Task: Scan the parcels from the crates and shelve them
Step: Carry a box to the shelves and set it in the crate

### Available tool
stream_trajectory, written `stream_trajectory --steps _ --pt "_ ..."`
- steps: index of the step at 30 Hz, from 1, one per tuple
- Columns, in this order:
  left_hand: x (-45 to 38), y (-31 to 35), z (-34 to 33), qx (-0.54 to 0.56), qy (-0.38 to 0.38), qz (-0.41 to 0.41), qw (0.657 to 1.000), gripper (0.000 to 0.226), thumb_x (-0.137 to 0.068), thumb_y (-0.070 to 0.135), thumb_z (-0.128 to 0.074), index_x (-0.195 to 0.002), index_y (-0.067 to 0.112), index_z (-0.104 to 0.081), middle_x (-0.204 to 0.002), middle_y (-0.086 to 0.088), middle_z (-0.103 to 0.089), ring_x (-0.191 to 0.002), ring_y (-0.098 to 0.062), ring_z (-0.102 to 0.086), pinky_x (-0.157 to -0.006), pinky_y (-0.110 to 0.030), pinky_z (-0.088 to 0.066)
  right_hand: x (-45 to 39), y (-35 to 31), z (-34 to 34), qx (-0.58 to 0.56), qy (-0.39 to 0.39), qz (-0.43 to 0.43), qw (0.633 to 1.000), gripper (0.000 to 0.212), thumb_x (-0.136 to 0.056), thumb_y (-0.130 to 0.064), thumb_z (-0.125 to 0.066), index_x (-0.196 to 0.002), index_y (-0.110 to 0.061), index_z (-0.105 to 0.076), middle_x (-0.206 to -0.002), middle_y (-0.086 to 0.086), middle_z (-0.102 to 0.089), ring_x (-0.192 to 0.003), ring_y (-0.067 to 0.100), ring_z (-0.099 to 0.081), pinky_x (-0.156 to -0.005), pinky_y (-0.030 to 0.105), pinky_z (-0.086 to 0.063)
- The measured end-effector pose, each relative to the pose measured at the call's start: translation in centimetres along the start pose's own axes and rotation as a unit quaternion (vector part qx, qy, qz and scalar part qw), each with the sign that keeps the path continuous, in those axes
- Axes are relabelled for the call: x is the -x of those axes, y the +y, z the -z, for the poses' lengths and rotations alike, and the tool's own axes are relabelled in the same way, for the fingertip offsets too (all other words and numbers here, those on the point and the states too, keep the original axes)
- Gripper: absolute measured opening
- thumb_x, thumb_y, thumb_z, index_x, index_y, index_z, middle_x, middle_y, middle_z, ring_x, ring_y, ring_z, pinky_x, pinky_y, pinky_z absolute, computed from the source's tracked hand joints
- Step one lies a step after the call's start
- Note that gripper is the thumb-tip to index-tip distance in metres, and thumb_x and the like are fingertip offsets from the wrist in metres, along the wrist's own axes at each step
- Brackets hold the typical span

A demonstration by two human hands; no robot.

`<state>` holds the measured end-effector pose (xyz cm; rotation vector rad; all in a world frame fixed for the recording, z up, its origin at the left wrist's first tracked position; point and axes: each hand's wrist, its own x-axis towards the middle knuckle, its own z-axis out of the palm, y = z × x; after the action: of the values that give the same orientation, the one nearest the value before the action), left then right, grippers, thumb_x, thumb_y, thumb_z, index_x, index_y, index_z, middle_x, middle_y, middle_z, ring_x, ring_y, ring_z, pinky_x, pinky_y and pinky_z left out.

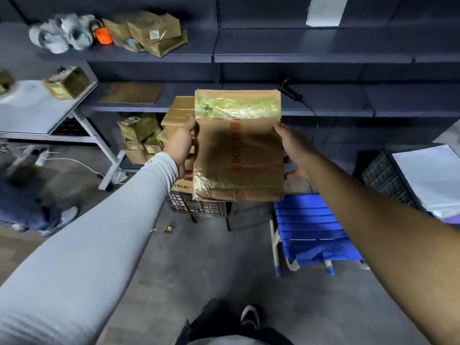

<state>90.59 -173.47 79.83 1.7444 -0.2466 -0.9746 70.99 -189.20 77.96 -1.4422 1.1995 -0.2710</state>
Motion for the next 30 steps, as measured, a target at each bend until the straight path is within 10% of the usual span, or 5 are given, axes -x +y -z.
stream_trajectory --steps 10,16,20,30 --pt "-9.8 5.7 2.9 0.009 0.027 -0.006 1.0 0.032 -0.098 0.057 -0.052 -0.084 0.03 -0.063 -0.083 0.005 -0.055 -0.081 -0.02 -0.052 -0.073 -0.034 -0.044 -8.5 -8.7 -2.9 0.035 -0.018 0.027 0.999 0.056 -0.104 -0.068 -0.031 -0.151 -0.04 -0.043 -0.131 -0.002 -0.053 -0.107 0.028 -0.057 -0.088 0.054 -0.053" --pt "-17.7 11.0 6.2 -0.013 0.043 -0.031 0.999 0.028 -0.095 0.051 -0.056 -0.082 0.029 -0.068 -0.086 -0.001 -0.062 -0.078 -0.024 -0.052 -0.085 -0.046 -0.041 -15.0 -15.7 -5.8 0.056 -0.024 0.039 0.997 0.054 -0.105 -0.066 -0.035 -0.149 -0.037 -0.047 -0.132 -0.004 -0.05 -0.11 0.028 -0.05 -0.066 0.043 -0.053" --pt "-20.8 14.7 7.3 -0.024 0.043 -0.013 0.999 0.035 -0.107 0.047 -0.047 -0.084 0.023 -0.06 -0.059 0.007 -0.068 -0.056 -0.017 -0.064 -0.061 -0.029 -0.04 -19.2 -18.6 -8.0 0.063 -0.027 0.035 0.997 0.054 -0.105 -0.066 -0.036 -0.148 -0.035 -0.049 -0.137 -0.003 -0.052 -0.113 0.028 -0.053 -0.06 0.04 -0.051" --pt "-29.1 19.0 11.0 -0.075 0.063 0.003 0.995 0.025 -0.102 0.045 -0.051 -0.102 0.024 -0.065 -0.103 -0.006 -0.063 -0.082 -0.025 -0.057 -0.077 -0.038 -0.05 -27.0 -22.5 -12.8 -0.014 -0.057 -0.011 0.998 0.044 -0.104 -0.061 -0.044 -0.135 -0.033 -0.057 -0.125 0.001 -0.063 -0.103 0.034 -0.066 -0.08 0.065 -0.06"
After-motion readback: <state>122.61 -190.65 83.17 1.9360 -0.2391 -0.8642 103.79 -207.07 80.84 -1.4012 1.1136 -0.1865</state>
